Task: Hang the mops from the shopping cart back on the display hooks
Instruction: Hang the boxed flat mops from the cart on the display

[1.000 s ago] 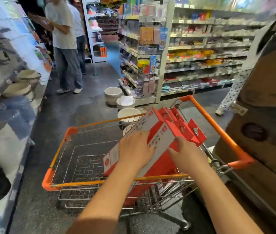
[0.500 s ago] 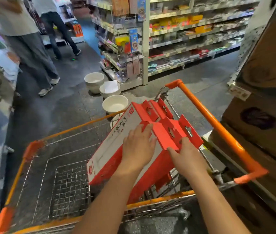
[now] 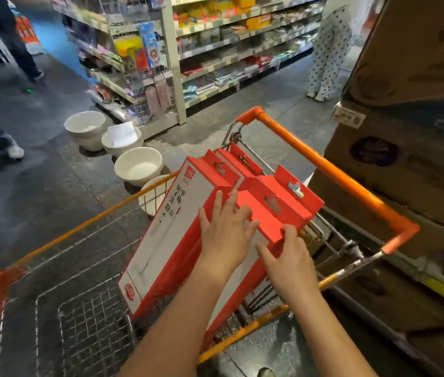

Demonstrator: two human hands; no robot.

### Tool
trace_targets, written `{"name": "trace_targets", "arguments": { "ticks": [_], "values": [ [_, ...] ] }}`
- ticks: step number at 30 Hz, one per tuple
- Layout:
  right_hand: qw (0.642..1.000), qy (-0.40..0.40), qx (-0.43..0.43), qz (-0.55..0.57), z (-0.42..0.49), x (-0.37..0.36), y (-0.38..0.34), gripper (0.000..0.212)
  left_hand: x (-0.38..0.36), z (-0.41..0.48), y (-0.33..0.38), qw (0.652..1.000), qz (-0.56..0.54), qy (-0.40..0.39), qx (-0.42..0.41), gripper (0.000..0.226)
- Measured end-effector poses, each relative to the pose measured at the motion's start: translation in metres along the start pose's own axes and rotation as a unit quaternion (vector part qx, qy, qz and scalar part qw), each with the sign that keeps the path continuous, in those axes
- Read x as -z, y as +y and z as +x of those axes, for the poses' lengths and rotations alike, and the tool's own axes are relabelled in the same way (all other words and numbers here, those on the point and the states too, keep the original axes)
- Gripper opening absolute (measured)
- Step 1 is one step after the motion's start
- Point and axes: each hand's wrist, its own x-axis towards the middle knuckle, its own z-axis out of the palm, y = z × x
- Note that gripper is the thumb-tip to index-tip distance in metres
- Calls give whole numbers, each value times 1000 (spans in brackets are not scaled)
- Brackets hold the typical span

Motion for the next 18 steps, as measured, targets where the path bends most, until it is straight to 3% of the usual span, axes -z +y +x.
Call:
{"name": "trace_targets", "arguments": {
  "ticks": [5,9,14,18],
  "values": [
    [981,81,-64,166,-24,-20,-8,68,12,-23,-24,999,-30,38,-9,31],
    [969,83,-65,226,-38,-43,-20,87,19,-42,-45,994,-70,78,-27,32],
    [957,91,-47,270,-46,-62,-40,69,22,-56,-78,977,-168,120,-57,32],
    [956,92,-31,276,-51,-61,-59,73,39,-62,-98,949,-279,143,-40,44]
  ]
}}
